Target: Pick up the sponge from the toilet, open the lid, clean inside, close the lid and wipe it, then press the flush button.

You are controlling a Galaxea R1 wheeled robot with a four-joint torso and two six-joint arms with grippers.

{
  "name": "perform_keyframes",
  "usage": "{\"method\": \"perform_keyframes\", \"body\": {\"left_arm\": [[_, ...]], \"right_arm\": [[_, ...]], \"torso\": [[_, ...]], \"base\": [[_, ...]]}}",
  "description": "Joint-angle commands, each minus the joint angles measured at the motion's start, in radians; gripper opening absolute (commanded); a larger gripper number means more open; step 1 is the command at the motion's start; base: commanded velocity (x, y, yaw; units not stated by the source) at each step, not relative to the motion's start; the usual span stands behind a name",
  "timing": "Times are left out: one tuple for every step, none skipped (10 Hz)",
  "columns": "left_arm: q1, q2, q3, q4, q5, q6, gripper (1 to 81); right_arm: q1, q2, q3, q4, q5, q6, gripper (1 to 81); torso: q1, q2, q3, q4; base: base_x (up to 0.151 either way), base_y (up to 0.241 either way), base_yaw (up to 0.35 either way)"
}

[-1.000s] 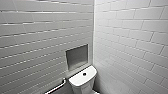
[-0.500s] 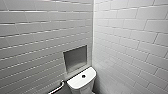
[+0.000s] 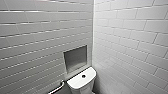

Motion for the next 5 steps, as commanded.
{"method": "perform_keyframes", "body": {"left_arm": [[-0.051, -0.023, 0.017, -0.027, 0.062, 0.0, 81.1], [-0.051, -0.048, 0.067, -0.027, 0.042, 0.0, 81.1], [-0.051, -0.091, 0.151, -0.027, -0.009, 0.0, 81.1], [-0.06, -0.14, 0.236, -0.024, -0.02, 0.0, 81.1], [-0.083, -0.174, 0.288, -0.027, -0.017, -0.001, 81.1]], "right_arm": [[0.028, 0.001, 0.018, -0.015, -0.067, -0.006, 1.0], [0.028, -0.005, 0.039, -0.017, -0.065, -0.007, 1.0], [0.024, -0.026, 0.082, -0.024, -0.062, -0.007, 1.0], [0.022, -0.052, 0.143, -0.041, -0.061, -0.007, 1.0], [0.022, -0.069, 0.176, -0.049, -0.062, -0.007, 1.0]], "torso": [[0.0, 0.0, 0.0, 0.0], [0.0, 0.0, 0.0, 0.0], [0.0, 0.0, 0.0, 0.0], [0.0, 0.0, 0.0, 0.0], [0.0, 0.0, 0.0, 0.0]], "base": [[0.0, 0.0, 0.0], [0.0, 0.0, 0.0], [0.0, 0.0, 0.0], [0.0, 0.0, 0.0], [0.0, 0.0, 0.0]]}}
